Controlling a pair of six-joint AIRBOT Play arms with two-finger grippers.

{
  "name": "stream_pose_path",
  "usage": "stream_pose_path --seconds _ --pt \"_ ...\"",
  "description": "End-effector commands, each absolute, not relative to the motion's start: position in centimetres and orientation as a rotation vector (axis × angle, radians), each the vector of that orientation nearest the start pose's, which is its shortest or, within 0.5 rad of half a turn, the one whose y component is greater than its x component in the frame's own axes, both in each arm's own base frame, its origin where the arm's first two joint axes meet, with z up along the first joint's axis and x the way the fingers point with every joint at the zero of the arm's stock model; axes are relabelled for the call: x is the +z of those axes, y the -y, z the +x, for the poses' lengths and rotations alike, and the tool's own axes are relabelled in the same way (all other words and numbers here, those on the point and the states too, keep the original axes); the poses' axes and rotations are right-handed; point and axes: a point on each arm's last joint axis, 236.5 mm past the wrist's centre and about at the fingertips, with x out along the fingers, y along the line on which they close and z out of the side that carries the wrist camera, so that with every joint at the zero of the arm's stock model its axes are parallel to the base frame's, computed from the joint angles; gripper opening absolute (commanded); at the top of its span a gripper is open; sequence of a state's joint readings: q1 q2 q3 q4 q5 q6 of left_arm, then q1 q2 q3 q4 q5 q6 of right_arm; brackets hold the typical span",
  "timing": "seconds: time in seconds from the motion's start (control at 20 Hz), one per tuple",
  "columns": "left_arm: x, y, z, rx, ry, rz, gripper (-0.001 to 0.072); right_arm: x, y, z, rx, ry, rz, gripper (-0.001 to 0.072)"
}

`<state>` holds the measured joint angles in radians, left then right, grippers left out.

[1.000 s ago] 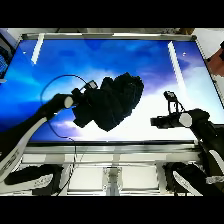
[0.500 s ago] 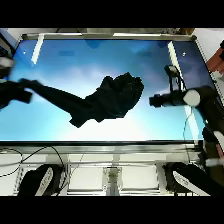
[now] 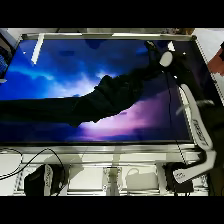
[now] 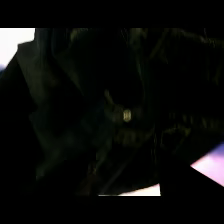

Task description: Fold the clothes and pants, and hang the long-sleeved shirts on hangers.

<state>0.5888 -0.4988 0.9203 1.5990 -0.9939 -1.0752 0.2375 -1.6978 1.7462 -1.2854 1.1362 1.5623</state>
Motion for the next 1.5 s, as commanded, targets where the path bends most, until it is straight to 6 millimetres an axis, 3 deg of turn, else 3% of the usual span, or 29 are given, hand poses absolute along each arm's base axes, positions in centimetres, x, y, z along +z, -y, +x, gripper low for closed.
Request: stream_pose_path --seconds 0.0,0.25,0.45,0.75,0.95,1.05,1.1,1.15,1.2,1.3,1.45 --pt "19.2 -16.9 23.5 0.45 -0.719 0.264 0.0027 2.4 -19.5 54.5 0.392 -1.102 0.11 0.0444" --pt "17.4 -16.1 22.3 0.422 -0.808 0.23 0.0027 -0.7 -19.0 58.2 0.352 -1.069 0.062 0.0443" --pt "16.7 -15.7 21.8 0.41 -0.844 0.216 0.0027 -3.8 -19.1 58.3 0.355 -1.107 0.059 0.0443" --pt "16.3 -15.1 21.8 0.386 -0.852 0.192 0.0028 -4.0 -22.3 57.8 0.433 -1.091 0.048 0.0442" --pt "16.3 -15.1 21.8 0.386 -0.852 0.192 0.0028 -4.2 -22.1 57.5 0.429 -1.108 0.04 0.0428" --pt "16.3 -15.1 21.9 0.386 -0.852 0.192 0.0028 -5.3 -22.1 56.8 0.43 -1.141 0.036 0.0352" --pt "16.3 -15.1 21.9 0.386 -0.854 0.191 0.0027 -6.1 -22.3 56.1 0.436 -1.171 0.031 0.0261" --pt "16.2 -15.1 21.9 0.385 -0.855 0.19 0.0028 -6.9 -22.2 55.5 0.437 -1.204 0.025 0.0098" --pt "16.2 -15.1 21.9 0.386 -0.855 0.191 0.0028 -7.2 -22.1 55.1 0.438 -1.227 0.021 0.0018" --pt "16.4 -15.6 21.8 0.401 -0.853 0.205 0.0028 -5.5 -20.9 55.0 0.42 -1.236 0.041 0.0017" --pt "18.3 -17.8 22.1 0.535 -0.758 0.161 0.0028 1.4 -16.1 54.9 0.367 -1.188 0.07 0.0017"
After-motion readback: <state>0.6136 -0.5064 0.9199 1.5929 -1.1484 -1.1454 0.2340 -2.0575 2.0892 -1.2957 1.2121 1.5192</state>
